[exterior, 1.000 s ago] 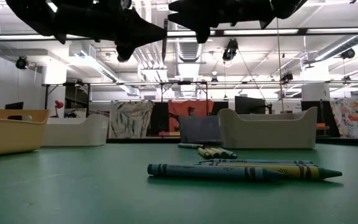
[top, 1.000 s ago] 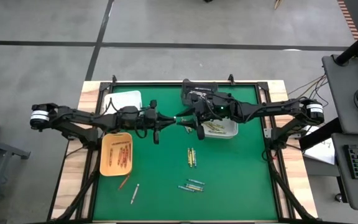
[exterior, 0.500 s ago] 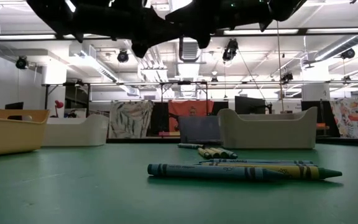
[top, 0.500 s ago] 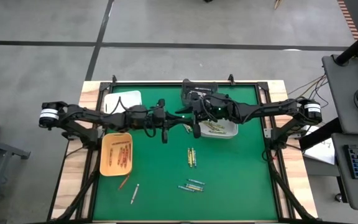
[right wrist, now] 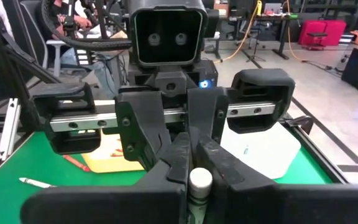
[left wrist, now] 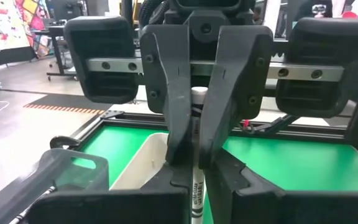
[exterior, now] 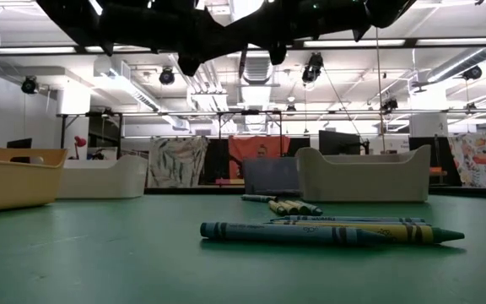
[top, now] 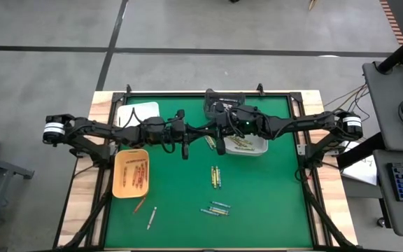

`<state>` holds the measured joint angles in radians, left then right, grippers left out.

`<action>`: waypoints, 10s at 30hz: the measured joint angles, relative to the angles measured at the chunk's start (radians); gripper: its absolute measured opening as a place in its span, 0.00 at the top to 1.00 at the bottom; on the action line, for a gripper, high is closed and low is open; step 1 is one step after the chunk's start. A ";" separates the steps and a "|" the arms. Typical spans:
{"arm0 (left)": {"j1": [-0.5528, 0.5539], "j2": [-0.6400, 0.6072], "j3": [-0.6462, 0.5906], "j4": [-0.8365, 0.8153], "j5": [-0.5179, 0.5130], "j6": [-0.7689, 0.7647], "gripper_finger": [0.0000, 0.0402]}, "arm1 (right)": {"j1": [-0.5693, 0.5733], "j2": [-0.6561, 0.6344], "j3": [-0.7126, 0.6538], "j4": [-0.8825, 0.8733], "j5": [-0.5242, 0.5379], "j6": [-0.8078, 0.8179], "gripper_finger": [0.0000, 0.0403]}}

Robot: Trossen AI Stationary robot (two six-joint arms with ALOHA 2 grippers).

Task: Sort crayons
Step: Put the white crayon into the black bin, then put the blue crayon into the white bin

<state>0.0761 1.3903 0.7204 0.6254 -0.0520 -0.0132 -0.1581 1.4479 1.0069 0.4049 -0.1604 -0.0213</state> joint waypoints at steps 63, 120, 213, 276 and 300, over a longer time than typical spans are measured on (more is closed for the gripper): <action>0.140 0.067 0.069 -0.306 -0.147 0.014 0.86 | -0.383 0.009 0.082 -0.540 0.093 0.145 0.70; 0.063 0.306 0.114 -0.304 0.019 0.308 0.68 | 0.049 -0.313 0.068 -1.036 0.109 0.327 0.78; 0.189 0.502 0.232 -0.441 0.213 0.630 0.59 | 0.049 -0.286 0.068 -0.997 0.109 0.245 0.80; 0.216 -0.135 0.233 -1.294 -0.186 0.452 1.00 | 0.049 -0.256 0.068 -0.999 0.108 0.151 0.80; 0.727 0.194 0.233 -1.666 -0.307 0.327 1.00 | 0.049 -0.257 0.068 -0.998 0.109 0.141 0.80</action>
<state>0.8028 1.5845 0.9535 -1.0402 -0.3589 0.3135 -0.1093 1.1912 1.0748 -0.5934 -0.0514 0.1192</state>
